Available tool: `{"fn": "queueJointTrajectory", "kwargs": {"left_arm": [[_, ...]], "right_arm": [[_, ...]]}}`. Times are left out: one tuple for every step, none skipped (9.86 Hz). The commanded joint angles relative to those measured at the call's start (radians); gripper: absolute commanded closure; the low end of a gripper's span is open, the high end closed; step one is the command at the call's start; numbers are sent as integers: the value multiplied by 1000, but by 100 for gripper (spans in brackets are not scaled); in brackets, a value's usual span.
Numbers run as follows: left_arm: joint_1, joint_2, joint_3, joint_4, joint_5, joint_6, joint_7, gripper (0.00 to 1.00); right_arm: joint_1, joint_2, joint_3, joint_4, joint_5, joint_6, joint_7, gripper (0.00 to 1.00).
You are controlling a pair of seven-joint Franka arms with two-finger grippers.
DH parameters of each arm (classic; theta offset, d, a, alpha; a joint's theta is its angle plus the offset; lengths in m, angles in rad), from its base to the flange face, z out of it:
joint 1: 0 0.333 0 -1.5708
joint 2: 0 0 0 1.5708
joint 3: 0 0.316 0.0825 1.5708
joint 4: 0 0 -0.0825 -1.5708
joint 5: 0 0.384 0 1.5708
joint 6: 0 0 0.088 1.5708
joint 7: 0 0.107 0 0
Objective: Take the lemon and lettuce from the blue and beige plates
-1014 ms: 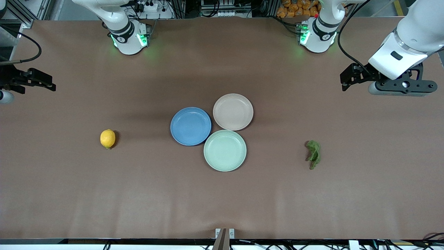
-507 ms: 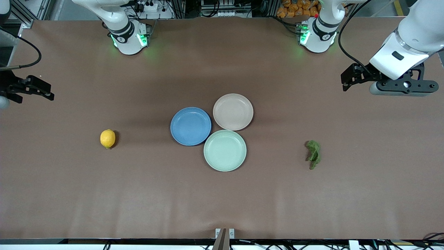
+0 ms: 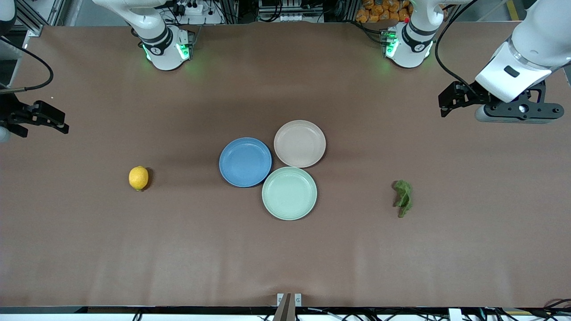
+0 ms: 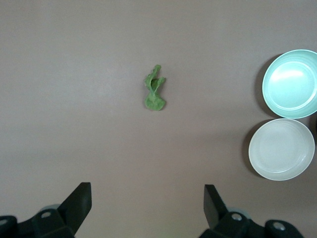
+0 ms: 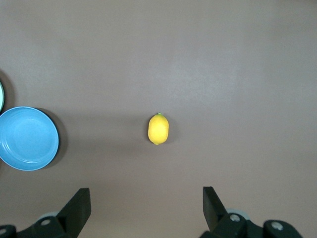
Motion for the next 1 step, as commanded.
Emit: {"fn": "queueJointTrajectory", "kwargs": {"left_arm": [[4,3,-1,20,-11,-22,12,0]], "right_arm": [[24,0,-11,-3,-17,28,6,0]]}}
